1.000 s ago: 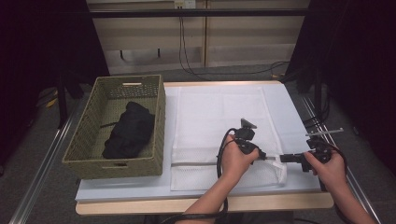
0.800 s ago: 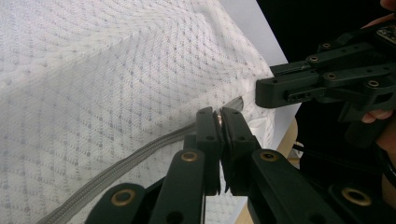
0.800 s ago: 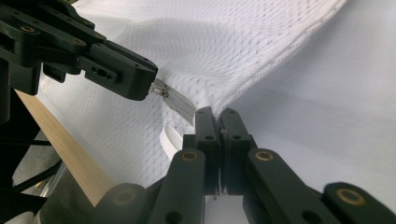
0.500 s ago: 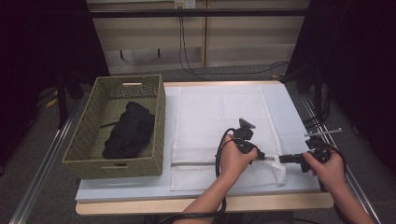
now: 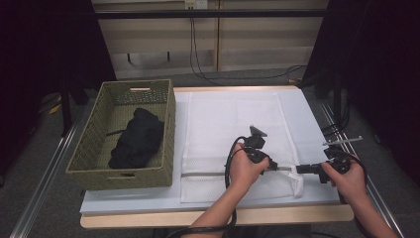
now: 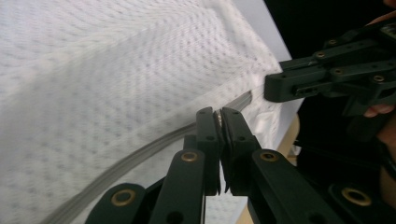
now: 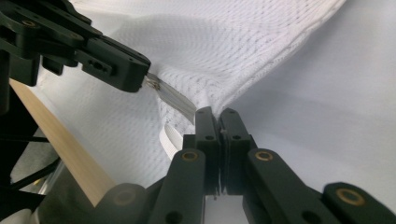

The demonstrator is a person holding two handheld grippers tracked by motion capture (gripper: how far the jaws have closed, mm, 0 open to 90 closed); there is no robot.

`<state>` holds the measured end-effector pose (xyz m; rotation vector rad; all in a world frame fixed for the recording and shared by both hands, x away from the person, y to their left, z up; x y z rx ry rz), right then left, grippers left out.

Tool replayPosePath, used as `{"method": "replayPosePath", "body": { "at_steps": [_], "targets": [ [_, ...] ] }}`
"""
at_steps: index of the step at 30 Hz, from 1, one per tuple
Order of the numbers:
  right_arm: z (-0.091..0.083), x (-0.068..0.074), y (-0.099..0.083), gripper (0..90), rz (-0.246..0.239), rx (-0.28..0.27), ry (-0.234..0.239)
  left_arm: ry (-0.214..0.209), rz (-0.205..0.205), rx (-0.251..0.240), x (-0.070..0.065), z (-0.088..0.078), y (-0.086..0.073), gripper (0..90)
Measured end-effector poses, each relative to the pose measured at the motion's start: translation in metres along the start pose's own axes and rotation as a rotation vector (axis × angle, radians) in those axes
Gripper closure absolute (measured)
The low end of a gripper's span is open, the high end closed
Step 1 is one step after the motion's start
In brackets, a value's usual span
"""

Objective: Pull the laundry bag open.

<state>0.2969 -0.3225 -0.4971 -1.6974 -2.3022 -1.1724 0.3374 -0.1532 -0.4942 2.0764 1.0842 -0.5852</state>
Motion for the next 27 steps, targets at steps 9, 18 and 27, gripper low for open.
{"method": "replayPosePath", "body": {
  "at_steps": [9, 18, 27],
  "targets": [
    [0.0, 0.001, 0.0, 88.5, 0.002, -0.004, 0.018, -0.014, -0.028, -0.015, 0.002, -0.003, 0.0, 87.0],
    [-0.002, -0.001, 0.0, 88.5, 0.0, -0.006, 0.014, -0.003, -0.022, -0.008, 0.008, -0.01, -0.002, 87.0],
    [-0.002, 0.0, 0.0, 88.5, 0.007, -0.007, 0.025, -0.012, -0.029, -0.015, 0.009, -0.011, -0.003, 87.0]
  ]
}}
Point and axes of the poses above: each handheld gripper's, and its own axes: z roughly forward along the jaws, y roughly out of its top, x roughly to its left, the point moved 7 cm from there along z, roughly forward along the jaws, and after that the axes turned 2 degrees about -y, right-handed, at the moved point
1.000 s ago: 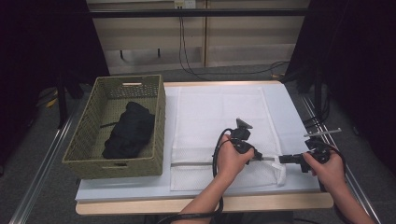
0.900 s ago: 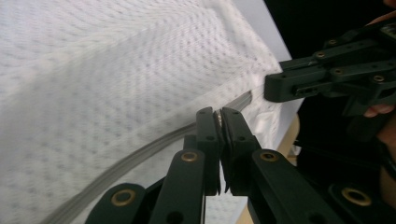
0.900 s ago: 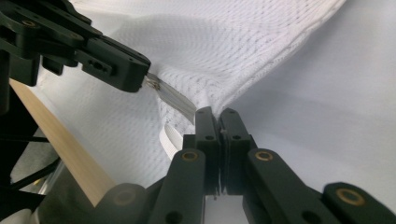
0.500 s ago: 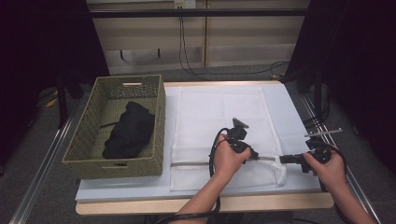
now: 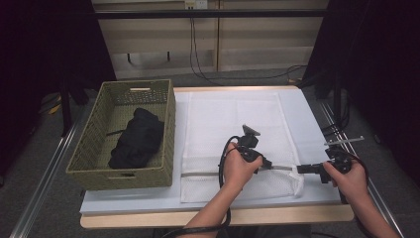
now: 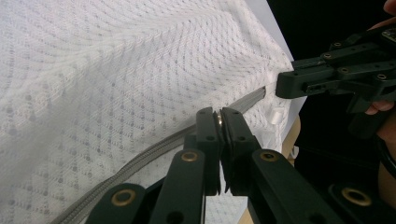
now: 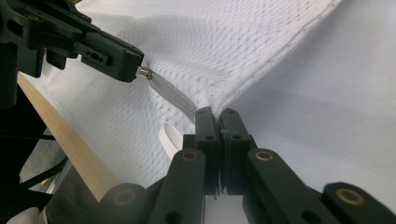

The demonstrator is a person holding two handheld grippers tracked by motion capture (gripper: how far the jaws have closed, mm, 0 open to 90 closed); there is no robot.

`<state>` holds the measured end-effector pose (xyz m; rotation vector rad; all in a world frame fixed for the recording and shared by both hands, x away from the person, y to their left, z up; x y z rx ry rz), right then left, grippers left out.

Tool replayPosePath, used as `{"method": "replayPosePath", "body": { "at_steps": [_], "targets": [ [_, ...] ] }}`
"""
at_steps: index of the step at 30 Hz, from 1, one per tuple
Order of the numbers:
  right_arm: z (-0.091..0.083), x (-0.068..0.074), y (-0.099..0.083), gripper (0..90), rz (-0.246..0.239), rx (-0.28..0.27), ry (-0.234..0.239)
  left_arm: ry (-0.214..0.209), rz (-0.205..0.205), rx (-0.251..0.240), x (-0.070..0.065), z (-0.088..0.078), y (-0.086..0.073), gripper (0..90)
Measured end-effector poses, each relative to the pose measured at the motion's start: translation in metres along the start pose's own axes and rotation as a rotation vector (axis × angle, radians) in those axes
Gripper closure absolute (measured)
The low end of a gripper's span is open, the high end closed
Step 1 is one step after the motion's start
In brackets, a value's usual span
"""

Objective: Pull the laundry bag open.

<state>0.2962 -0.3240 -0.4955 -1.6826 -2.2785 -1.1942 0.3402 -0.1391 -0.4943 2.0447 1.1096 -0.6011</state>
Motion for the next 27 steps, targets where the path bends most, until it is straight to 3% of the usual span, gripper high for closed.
{"method": "replayPosePath", "body": {
  "at_steps": [2, 3, 4, 6, 7, 8, 9, 10, 11, 14, 17, 21, 24, 26, 27],
  "targets": [
    [0.0, 0.0, 0.0, 88.6, 0.003, 0.001, 0.004, -0.02, -0.021, -0.009, -0.001, 0.001, 0.0, 87.0],
    [0.0, 0.0, 0.0, 88.6, 0.005, 0.001, 0.006, -0.021, -0.014, -0.002, 0.001, -0.001, 0.0, 87.0],
    [-0.001, 0.0, 0.0, 88.6, 0.005, 0.0, 0.005, 0.011, -0.004, -0.004, 0.003, -0.001, 0.0, 87.0],
    [-0.001, -0.001, 0.0, 88.6, 0.009, 0.0, -0.007, -0.01, -0.008, -0.005, 0.003, -0.003, 0.0, 87.0],
    [-0.001, -0.001, 0.0, 88.6, 0.011, -0.001, 0.001, -0.005, -0.036, -0.024, 0.002, -0.003, 0.001, 87.0],
    [-0.002, -0.002, 0.0, 88.7, 0.01, -0.001, 0.0, -0.005, -0.036, -0.024, 0.002, -0.003, 0.001, 87.0],
    [-0.002, -0.002, 0.0, 88.7, 0.01, -0.001, 0.0, 0.009, -0.029, -0.02, 0.003, -0.004, 0.001, 87.0],
    [-0.002, -0.002, 0.0, 88.7, 0.012, -0.001, -0.001, -0.012, -0.01, -0.003, 0.004, -0.005, 0.0, 87.0],
    [-0.002, -0.002, 0.0, 88.7, 0.013, -0.001, 0.0, 0.009, -0.002, -0.005, 0.005, -0.007, 0.0, 87.0],
    [-0.002, -0.002, 0.0, 88.7, 0.012, -0.001, -0.004, -0.004, -0.01, -0.007, 0.004, -0.007, 0.001, 87.0],
    [-0.003, -0.003, 0.0, 88.7, 0.013, -0.001, -0.006, 0.018, -0.003, 0.002, 0.007, -0.01, 0.001, 87.0],
    [-0.004, -0.003, 0.0, 88.6, 0.016, -0.006, 0.002, 0.014, 0.001, 0.002, 0.009, -0.012, 0.001, 87.0],
    [-0.004, -0.003, -0.001, 88.7, 0.012, -0.002, -0.007, 0.042, 0.006, -0.004, 0.01, -0.013, 0.001, 87.0],
    [-0.004, -0.003, -0.001, 88.6, 0.009, -0.001, -0.008, 0.027, 0.018, 0.011, 0.012, -0.016, 0.0, 87.0],
    [-0.004, -0.003, -0.001, 88.6, 0.009, -0.003, -0.008, 0.021, 0.005, 0.001, 0.011, -0.015, 0.0, 87.0]
  ]
}}
Point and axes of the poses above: each handheld gripper's, and its own axes: z roughly forward along the jaws, y roughly out of its top, x roughly to its left, the point moved 7 cm from there along z, roughly forward along the jaws, and after that the axes turned 2 degrees about -y, right-handed, at the moved point
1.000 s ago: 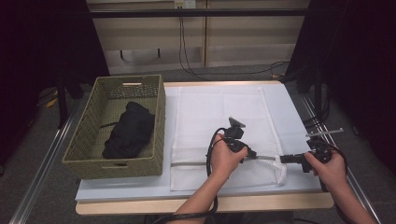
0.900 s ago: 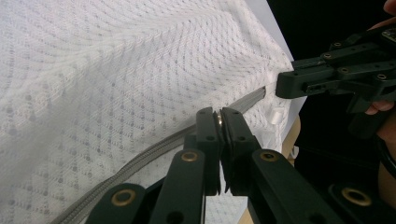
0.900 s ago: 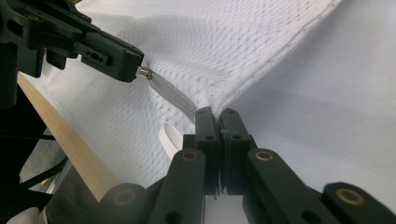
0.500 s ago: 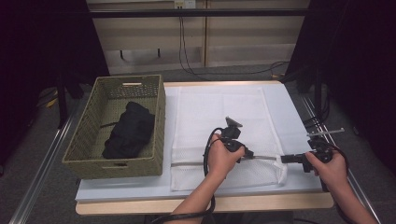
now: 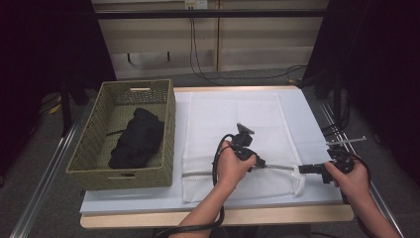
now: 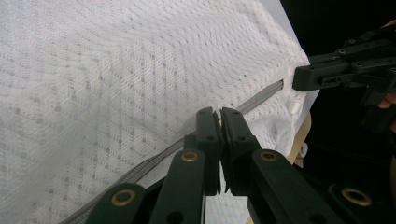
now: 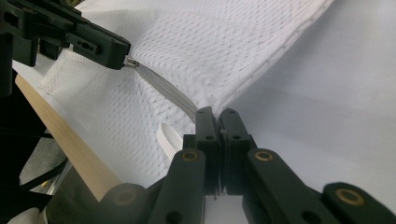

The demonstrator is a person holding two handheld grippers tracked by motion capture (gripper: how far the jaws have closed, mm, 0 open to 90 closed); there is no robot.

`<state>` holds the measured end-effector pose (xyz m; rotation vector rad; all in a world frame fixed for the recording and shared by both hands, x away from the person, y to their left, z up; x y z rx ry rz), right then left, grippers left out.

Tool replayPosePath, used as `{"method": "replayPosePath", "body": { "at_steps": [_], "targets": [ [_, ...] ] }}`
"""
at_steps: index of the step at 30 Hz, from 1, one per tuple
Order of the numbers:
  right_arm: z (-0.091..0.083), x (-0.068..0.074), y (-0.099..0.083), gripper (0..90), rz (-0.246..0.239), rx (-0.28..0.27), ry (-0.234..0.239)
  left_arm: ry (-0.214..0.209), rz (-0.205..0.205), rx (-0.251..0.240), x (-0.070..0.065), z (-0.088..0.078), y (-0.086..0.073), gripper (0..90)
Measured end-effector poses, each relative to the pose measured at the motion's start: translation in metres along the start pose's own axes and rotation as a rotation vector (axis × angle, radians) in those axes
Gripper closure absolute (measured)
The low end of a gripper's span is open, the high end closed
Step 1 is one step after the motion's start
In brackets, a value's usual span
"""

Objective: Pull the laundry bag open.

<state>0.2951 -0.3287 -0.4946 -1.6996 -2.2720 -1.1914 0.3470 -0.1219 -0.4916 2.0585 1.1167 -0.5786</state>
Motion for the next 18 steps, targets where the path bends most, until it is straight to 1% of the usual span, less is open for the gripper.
{"method": "replayPosePath", "body": {
  "at_steps": [3, 4, 5, 6, 7, 8, 10, 11, 12, 14, 15, 16, 17, 18],
  "targets": [
    [0.0, 0.0002, -0.0002, 88.6, 0.001, 0.0, 0.001, 0.004, -0.006, -0.001, 0.0005, -0.0002, -0.0002, 87.0],
    [0.0001, 0.0003, -0.0005, 88.6, 0.001, 0.001, 0.001, 0.007, 0.004, 0.001, 0.0017, -0.0005, -0.0003, 87.0],
    [0.0, 0.0007, -0.0007, 88.6, 0.005, 0.001, 0.003, -0.007, 0.002, 0.002, 0.0019, -0.0009, -0.0005, 87.0],
    [-0.0002, 0.0009, -0.0008, 88.7, 0.002, 0.0, 0.004, -0.002, -0.002, -0.011, 0.0034, -0.0008, -0.0005, 87.0],
    [-0.0002, 0.0009, -0.0008, 88.7, 0.002, 0.0, 0.004, -0.002, -0.002, -0.011, 0.0034, -0.0008, -0.0005, 87.0],
    [-0.0004, 0.0015, -0.0009, 88.7, -0.002, 0.001, 0.005, -0.022, 0.007, 0.003, 0.0047, -0.0018, -0.0011, 87.0],
    [-0.0003, 0.0013, -0.0011, 88.6, -0.005, 0.001, 0.001, -0.021, 0.012, 0.003, 0.005, -0.0017, -0.0011, 87.0],
    [-0.0001, 0.0014, -0.0011, 88.6, -0.001, 0.001, 0.004, -0.036, 0.003, 0.0, 0.0035, -0.0013, -0.0012, 87.0],
    [-0.0003, 0.0015, -0.0011, 88.6, 0.001, 0.0, 0.005, -0.026, 0.009, -0.012, 0.0052, -0.0025, -0.001, 87.0],
    [-0.0005, 0.0016, -0.0011, 88.6, 0.003, -0.001, 0.011, -0.026, 0.009, -0.018, 0.005, -0.0028, -0.001, 87.0],
    [-0.0016, 0.0008, -0.0013, 88.6, 0.004, -0.003, 0.002, -0.03, -0.001, -0.027, 0.0058, -0.0038, -0.001, 87.0],
    [-0.0017, 0.0009, -0.0015, 88.6, 0.005, -0.004, 0.009, -0.054, -0.022, -0.036, 0.006, -0.0047, -0.0015, 87.0],
    [-0.0019, 0.0007, -0.0014, 88.6, 0.005, -0.007, 0.012, -0.054, -0.022, -0.036, 0.006, -0.0047, -0.0015, 87.0],
    [-0.0017, 0.0005, -0.0017, 88.6, 0.003, -0.003, 0.007, -0.038, -0.008, -0.027, 0.01, -0.006, -0.0031, 87.0]
  ]
}}
Point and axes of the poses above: each handheld gripper's, and its own axes: z roughly forward along the jaws, y roughly out of its top, x roughly to its left, the point moved 7 cm from there along z, roughly forward along the jaws, and after that the axes turned 2 degrees about -y, right-handed, at the moved point
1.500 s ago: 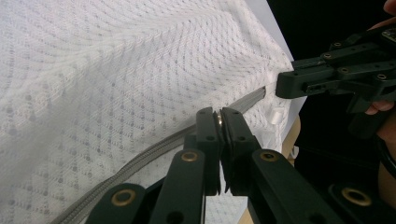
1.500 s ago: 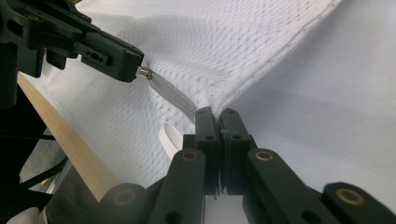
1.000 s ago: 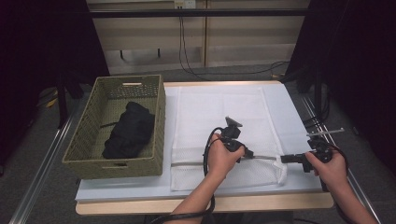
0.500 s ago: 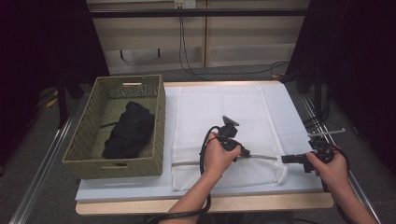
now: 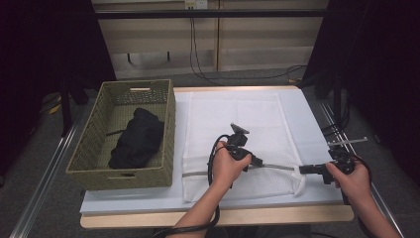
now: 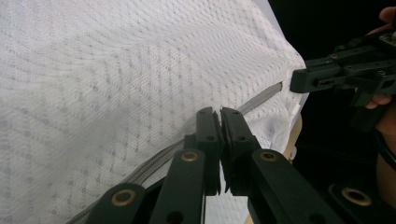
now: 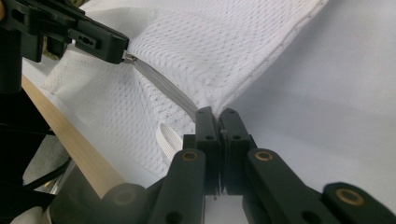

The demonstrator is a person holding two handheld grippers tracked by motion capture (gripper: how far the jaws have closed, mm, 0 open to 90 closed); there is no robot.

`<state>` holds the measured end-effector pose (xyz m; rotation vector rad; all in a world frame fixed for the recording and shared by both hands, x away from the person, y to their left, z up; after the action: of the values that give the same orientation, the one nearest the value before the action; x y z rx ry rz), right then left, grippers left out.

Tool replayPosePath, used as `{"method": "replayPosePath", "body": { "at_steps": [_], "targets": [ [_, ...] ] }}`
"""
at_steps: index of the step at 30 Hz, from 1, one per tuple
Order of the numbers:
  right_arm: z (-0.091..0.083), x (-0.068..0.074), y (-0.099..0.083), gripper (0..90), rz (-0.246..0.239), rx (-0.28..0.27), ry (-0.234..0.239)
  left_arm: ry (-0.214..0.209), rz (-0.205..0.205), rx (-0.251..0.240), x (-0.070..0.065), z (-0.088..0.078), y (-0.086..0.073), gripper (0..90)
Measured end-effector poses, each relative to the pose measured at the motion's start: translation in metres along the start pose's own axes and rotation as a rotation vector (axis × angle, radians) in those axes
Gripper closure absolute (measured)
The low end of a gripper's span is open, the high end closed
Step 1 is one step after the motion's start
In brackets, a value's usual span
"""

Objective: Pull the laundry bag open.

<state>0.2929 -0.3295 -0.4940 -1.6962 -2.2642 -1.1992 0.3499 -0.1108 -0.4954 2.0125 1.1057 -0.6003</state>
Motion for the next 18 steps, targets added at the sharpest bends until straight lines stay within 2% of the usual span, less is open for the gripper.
{"method": "replayPosePath", "body": {
  "at_steps": [1, 5, 7, 8, 10, 13, 14, 18],
  "targets": [
    [0.0, 0.0, 0.0, 88.6, -0.001, 0.0, -0.001, -0.029, -0.017, 0.003, -0.001, -0.001, -0.001, 87.0],
    [0.0, 0.0, 0.0, 88.6, -0.004, 0.004, -0.004, -0.014, -0.014, 0.007, 0.002, -0.004, -0.002, 87.0],
    [0.0, 0.001, -0.001, 88.6, 0.001, 0.003, 0.003, -0.032, -0.025, 0.002, 0.004, -0.007, -0.002, 87.0],
    [0.0, 0.001, 0.0, 88.6, 0.002, 0.002, 0.005, -0.018, -0.027, -0.008, 0.005, -0.007, -0.001, 87.0],
    [0.0, 0.001, 0.0, 88.6, -0.002, 0.004, 0.002, -0.032, -0.029, -0.003, 0.006, -0.008, -0.002, 87.0],
    [0.001, 0.001, 0.0, 88.6, -0.003, 0.005, 0.003, -0.005, -0.016, 0.002, 0.009, -0.01, -0.004, 87.0],
    [0.0, 0.001, 0.0, 88.6, 0.001, 0.002, 0.004, -0.036, -0.028, -0.001, 0.008, -0.011, -0.004, 87.0],
    [0.0, 0.002, 0.001, 88.6, -0.004, -0.001, 0.007, -0.032, -0.024, -0.001, 0.009, -0.011, -0.004, 87.0]
  ]
}}
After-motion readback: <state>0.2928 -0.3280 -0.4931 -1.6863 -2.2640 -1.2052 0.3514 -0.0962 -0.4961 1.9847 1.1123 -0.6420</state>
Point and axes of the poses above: each handheld gripper's, and its own axes: z roughly forward along the jaws, y roughly out of its top, x roughly to its left, the point moved 7 cm from there along z, roughly forward along the jaws, and after that the axes turned 2 degrees about -y, right-handed, at the moved point
